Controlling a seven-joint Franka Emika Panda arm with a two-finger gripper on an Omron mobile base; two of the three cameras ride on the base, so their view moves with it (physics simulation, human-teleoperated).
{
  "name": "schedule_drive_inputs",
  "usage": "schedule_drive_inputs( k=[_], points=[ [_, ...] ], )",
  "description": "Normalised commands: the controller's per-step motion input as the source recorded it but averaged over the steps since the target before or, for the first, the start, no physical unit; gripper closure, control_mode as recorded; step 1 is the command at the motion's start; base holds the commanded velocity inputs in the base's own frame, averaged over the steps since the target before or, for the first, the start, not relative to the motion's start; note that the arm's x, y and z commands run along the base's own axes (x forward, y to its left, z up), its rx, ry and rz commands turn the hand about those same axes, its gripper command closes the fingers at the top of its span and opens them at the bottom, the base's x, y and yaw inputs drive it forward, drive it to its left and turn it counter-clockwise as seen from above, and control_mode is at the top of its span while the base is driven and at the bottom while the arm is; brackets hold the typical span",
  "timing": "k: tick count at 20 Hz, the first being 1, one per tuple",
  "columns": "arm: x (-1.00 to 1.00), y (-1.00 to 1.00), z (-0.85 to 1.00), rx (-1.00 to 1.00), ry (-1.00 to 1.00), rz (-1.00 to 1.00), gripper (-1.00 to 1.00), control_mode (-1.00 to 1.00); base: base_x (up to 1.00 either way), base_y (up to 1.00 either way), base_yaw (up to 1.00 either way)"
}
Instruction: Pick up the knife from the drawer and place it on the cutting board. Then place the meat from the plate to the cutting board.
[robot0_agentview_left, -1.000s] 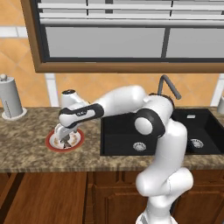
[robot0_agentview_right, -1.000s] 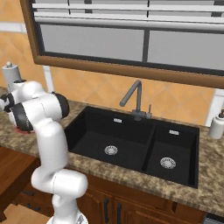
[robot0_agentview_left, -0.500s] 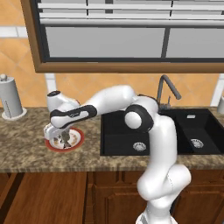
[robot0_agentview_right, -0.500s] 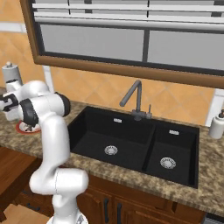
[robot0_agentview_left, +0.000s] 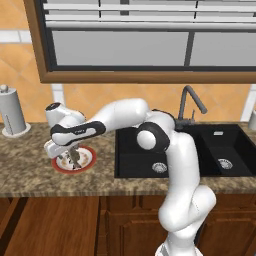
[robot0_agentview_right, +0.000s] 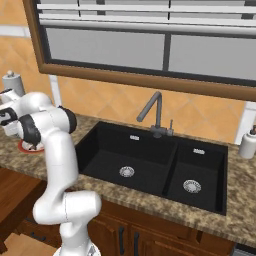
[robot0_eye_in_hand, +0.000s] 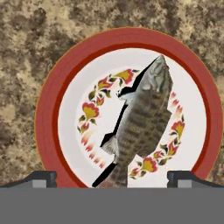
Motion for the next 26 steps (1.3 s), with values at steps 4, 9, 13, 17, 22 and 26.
schedule_drive_inputs(
  k=[4,9,13,17,22,26],
  points=[
    [0.0,-0.36,-0.16,0.0,-0.07,-0.13,-1.0,-1.0,0.0,0.0,0.0],
    [0.0,-0.25,-0.08,0.01,-0.06,-0.06,-1.0,-1.0,0.0,0.0,0.0],
    [0.08,0.0,-0.2,0.05,-0.01,0.0,-1.0,-1.0,0.0,0.0,0.0],
    [0.33,0.0,-0.27,0.08,0.0,0.0,-1.0,-1.0,0.0,0.0,0.0],
    [0.34,0.0,-0.2,0.05,0.0,0.0,-1.0,-1.0,0.0,0.0,0.0],
    [0.41,0.19,-0.16,0.01,0.0,0.0,-1.0,-1.0,0.0,0.0,0.0]
  ],
)
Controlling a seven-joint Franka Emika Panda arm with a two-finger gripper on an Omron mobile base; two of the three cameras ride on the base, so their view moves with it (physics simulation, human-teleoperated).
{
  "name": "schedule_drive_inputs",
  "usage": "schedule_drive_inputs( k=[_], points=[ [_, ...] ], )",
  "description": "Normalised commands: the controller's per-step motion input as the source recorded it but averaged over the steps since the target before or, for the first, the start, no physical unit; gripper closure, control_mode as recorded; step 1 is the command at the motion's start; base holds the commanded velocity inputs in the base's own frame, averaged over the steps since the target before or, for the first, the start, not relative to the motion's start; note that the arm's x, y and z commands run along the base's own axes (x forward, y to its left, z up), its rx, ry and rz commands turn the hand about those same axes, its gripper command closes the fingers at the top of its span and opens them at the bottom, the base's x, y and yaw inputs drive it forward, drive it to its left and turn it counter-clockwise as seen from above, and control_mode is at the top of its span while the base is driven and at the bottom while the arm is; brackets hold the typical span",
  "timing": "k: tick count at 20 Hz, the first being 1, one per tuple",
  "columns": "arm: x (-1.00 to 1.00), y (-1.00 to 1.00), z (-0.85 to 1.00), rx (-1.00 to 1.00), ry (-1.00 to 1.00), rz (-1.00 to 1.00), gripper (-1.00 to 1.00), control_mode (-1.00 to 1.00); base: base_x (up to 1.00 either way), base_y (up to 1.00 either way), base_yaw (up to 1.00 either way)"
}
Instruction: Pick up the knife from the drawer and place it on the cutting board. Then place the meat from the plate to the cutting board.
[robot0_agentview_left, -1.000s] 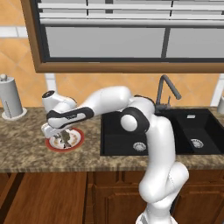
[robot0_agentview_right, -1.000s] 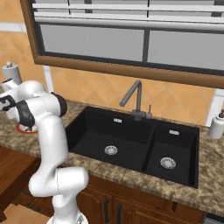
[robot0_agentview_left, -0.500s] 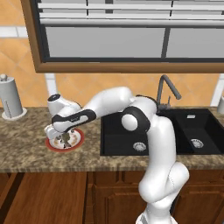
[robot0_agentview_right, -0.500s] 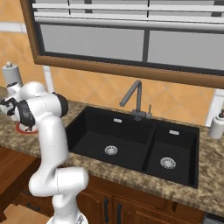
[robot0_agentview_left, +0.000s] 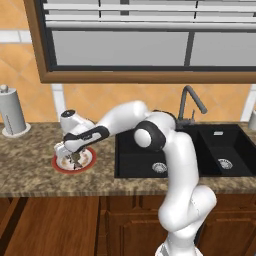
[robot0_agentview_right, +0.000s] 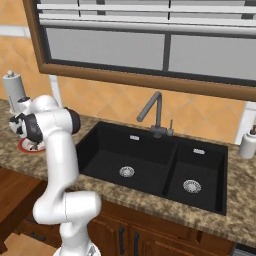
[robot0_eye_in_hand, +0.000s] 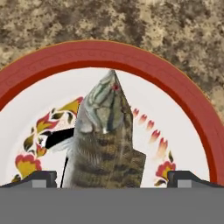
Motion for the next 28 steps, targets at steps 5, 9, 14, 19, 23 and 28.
schedule_drive_inputs(
  k=[5,9,14,19,23,28],
  points=[
    [0.32,0.29,-0.27,0.01,0.0,0.0,-1.0,-1.0,0.0,0.0,0.0],
    [0.18,0.42,-0.39,0.04,0.0,0.0,1.0,-1.0,0.0,0.0,0.0],
    [-0.17,0.29,-0.47,0.05,-0.03,0.0,1.0,-1.0,0.0,0.0,0.0],
    [-0.98,-0.07,-0.05,0.01,-0.06,0.04,1.0,-1.0,0.0,0.0,0.0],
    [-0.9,-0.72,0.17,0.08,-0.09,0.03,1.0,-1.0,0.0,0.0,0.0],
    [-0.4,-0.97,0.95,0.02,-0.15,0.0,1.0,-1.0,0.0,0.0,0.0]
  ],
)
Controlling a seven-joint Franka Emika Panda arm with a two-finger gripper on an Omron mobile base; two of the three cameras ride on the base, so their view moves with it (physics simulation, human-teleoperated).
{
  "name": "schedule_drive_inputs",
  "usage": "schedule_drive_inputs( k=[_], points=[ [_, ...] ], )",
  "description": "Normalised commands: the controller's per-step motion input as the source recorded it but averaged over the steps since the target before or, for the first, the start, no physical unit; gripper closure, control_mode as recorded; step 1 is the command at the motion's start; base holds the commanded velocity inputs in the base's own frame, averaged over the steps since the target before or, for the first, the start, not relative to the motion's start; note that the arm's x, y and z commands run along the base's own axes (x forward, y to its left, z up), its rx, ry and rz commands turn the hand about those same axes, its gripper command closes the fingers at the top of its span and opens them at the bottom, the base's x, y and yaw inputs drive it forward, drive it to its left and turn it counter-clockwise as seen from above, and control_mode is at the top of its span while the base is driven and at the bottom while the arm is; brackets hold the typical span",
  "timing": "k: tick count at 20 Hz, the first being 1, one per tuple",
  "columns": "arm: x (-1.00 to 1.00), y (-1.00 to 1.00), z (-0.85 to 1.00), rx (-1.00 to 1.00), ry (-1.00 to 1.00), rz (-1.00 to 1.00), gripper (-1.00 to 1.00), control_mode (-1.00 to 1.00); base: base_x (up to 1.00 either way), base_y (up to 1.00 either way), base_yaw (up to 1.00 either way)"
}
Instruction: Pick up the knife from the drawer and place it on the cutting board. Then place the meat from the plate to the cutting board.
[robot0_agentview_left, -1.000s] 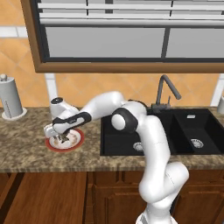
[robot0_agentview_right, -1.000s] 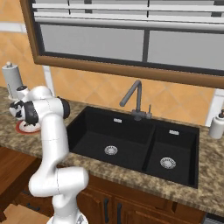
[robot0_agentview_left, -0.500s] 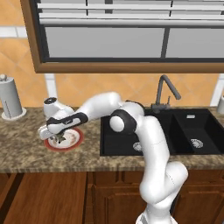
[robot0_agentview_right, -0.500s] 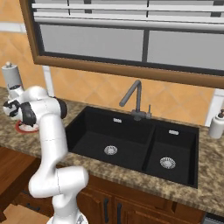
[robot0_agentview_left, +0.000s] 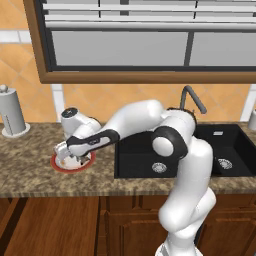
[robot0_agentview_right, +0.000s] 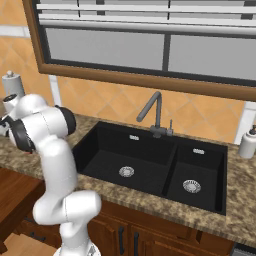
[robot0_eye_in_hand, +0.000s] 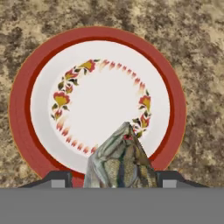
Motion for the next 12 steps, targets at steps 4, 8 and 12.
schedule_drive_inputs(
  k=[4,8,12],
  points=[
    [0.0,-0.71,1.0,0.01,-0.01,0.0,1.0,-1.0,0.0,0.0,0.0],
    [-0.21,-0.61,1.0,0.08,0.04,0.0,1.0,-1.0,0.0,0.0,0.0],
    [-0.3,-0.4,1.0,0.01,0.12,0.0,1.0,-1.0,0.0,0.0,0.0]
  ],
)
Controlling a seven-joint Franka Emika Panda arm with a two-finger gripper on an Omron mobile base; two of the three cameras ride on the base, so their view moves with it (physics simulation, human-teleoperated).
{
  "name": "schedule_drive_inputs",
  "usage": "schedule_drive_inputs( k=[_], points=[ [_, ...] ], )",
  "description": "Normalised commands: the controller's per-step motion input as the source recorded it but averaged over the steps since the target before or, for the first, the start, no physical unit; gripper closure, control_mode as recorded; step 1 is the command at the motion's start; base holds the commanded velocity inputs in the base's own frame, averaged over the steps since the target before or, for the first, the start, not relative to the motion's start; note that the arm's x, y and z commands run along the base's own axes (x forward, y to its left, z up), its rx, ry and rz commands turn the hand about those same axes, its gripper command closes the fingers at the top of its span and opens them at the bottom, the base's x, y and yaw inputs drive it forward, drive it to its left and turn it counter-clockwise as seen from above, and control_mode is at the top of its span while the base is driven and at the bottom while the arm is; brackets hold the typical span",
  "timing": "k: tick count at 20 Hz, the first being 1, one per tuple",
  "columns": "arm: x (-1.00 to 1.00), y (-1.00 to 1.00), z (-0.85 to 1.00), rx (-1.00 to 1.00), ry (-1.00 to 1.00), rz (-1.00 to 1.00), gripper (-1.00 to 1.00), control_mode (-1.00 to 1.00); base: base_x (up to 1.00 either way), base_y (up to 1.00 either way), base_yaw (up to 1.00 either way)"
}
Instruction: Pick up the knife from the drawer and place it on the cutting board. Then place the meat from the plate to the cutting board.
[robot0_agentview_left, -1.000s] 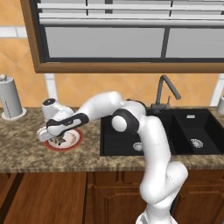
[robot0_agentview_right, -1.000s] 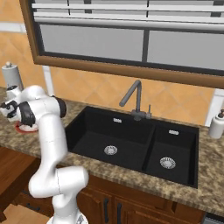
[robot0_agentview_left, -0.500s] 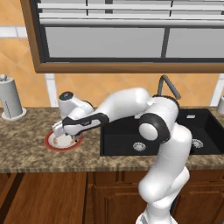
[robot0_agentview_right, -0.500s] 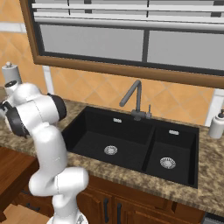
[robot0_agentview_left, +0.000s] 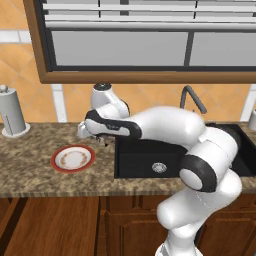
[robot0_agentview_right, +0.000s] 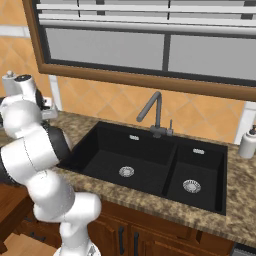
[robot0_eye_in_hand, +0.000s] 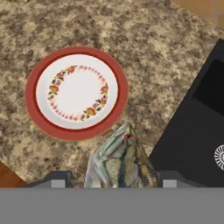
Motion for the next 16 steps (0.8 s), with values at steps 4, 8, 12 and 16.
schedule_drive_inputs(
  k=[4,8,12,16],
  points=[
    [-0.91,-0.52,0.66,0.0,0.11,0.0,1.0,-1.0,0.0,0.0,0.0],
    [-1.0,-0.64,0.01,-0.06,0.02,0.01,1.0,-1.0,0.0,0.0,0.0],
    [-1.0,-0.79,0.0,-0.19,0.0,0.0,1.0,-1.0,0.0,0.0,0.0],
    [-0.91,-1.0,0.01,-0.01,0.0,0.0,1.0,-1.0,0.0,0.0,0.0]
  ],
)
